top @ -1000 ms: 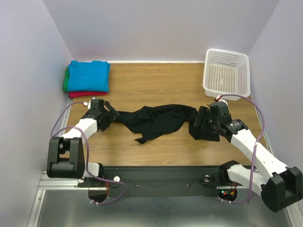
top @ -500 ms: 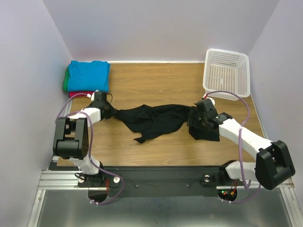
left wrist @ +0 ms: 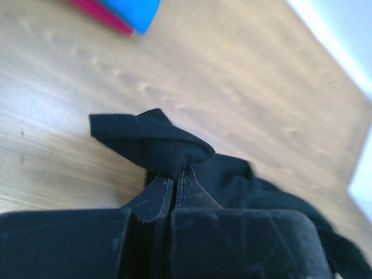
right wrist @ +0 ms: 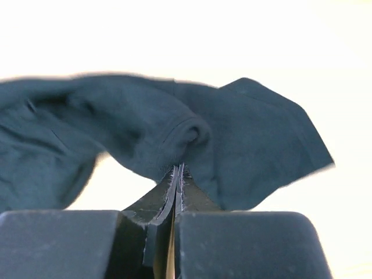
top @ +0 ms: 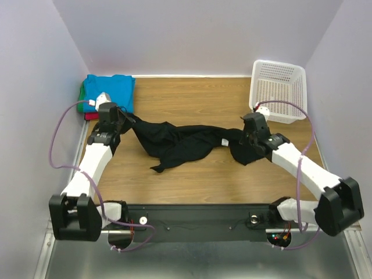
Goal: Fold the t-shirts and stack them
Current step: Flatten the tshirt out
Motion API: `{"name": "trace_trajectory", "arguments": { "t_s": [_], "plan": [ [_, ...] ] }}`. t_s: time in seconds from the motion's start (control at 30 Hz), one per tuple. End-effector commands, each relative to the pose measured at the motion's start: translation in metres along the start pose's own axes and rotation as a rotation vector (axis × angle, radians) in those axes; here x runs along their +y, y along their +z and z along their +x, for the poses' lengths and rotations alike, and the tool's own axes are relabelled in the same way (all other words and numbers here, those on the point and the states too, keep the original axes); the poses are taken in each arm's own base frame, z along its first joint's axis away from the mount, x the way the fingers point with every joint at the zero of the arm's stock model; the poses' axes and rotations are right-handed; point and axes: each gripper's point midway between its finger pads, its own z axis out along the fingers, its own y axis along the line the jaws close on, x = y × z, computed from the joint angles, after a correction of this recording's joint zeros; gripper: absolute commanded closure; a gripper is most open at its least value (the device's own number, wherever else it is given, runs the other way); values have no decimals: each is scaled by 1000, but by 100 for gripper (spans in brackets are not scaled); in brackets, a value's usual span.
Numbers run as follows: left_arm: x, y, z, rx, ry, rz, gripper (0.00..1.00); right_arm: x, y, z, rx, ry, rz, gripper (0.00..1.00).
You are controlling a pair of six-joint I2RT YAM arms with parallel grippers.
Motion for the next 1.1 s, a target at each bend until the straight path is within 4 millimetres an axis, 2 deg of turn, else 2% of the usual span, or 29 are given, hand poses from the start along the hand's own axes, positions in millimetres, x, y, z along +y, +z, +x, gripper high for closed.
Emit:
{"name": "trace_trajectory", "arguments": {
  "t_s": [0.0,0.03,0.07,0.1,0.13,0.17,0.2,0.23,0.27,0.3,0.37,0.4,0.47,0.5,0.63,0.67,0.7,0.73,0.77,0.8,0.83,0.87,0.93,0.97,1.0,1.03,1.07],
  "plan": [
    [-49,-66,-78,-204,-15,114,100,17,-65,-102,-309,50,-111,100],
    [-58,-82,-91,-246,-23,139,100,22,-86,-125,-369,54,-147,100],
    [-66,-97,-104,-281,-29,164,100,22,-99,-137,-405,60,-166,100],
    [-83,-134,-131,-369,-40,224,100,23,-115,-149,-441,66,-188,100],
    [-85,-150,-139,-393,-44,222,100,23,-129,-157,-468,63,-207,100],
    [-94,-190,-165,-492,-62,253,100,21,-157,-177,-534,90,-241,100],
    [-87,-195,-165,-505,-64,228,100,20,-170,-185,-563,96,-257,100],
    [-91,-226,-180,-561,-72,238,100,19,-182,-190,-581,91,-274,100],
    [-87,-245,-191,-617,-86,221,100,16,-200,-198,-617,105,-295,100],
    [-88,-279,-202,-673,-98,240,100,17,-218,-206,-643,98,-333,100],
    [-88,-310,-211,-733,-106,259,100,21,-236,-208,-657,80,-393,100],
    [-91,-334,-215,-768,-110,297,100,23,-242,-207,-655,73,-416,100],
    [-99,-353,-211,-769,-98,367,100,38,-238,-190,-586,33,-497,100],
    [-104,-360,-211,-773,-95,401,100,50,-230,-174,-523,21,-555,100],
    [-122,-357,-207,-739,-62,487,100,63,-205,-145,-407,19,-598,100],
    [-128,-352,-205,-716,-50,507,100,62,-203,-143,-402,21,-593,100],
    [-137,-339,-204,-677,-26,521,100,61,-200,-141,-395,20,-587,100],
    [-147,-337,-206,-668,-18,557,100,59,-198,-140,-397,26,-574,100],
    [-167,-334,-192,-587,35,660,100,58,-195,-139,-393,28,-567,100],
    [-179,-321,-188,-540,56,700,100,58,-194,-138,-390,31,-564,100],
    [-190,-317,-187,-518,54,758,100,58,-193,-138,-386,48,-559,100],
    [-201,-314,-176,-460,71,822,100,57,-191,-137,-379,61,-553,100],
    [-211,-297,-165,-419,53,863,100,60,-188,-134,-362,70,-559,99],
    [-210,-290,-167,-441,28,835,100,62,-183,-132,-344,79,-557,99],
    [-224,-287,-148,-388,25,870,100,62,-181,-131,-339,88,-553,99],
    [-228,-276,-137,-373,32,852,100,61,-177,-130,-333,99,-539,99],
    [-245,-264,-114,-319,33,853,100,60,-174,-129,-327,107,-528,99]
  ]
}}
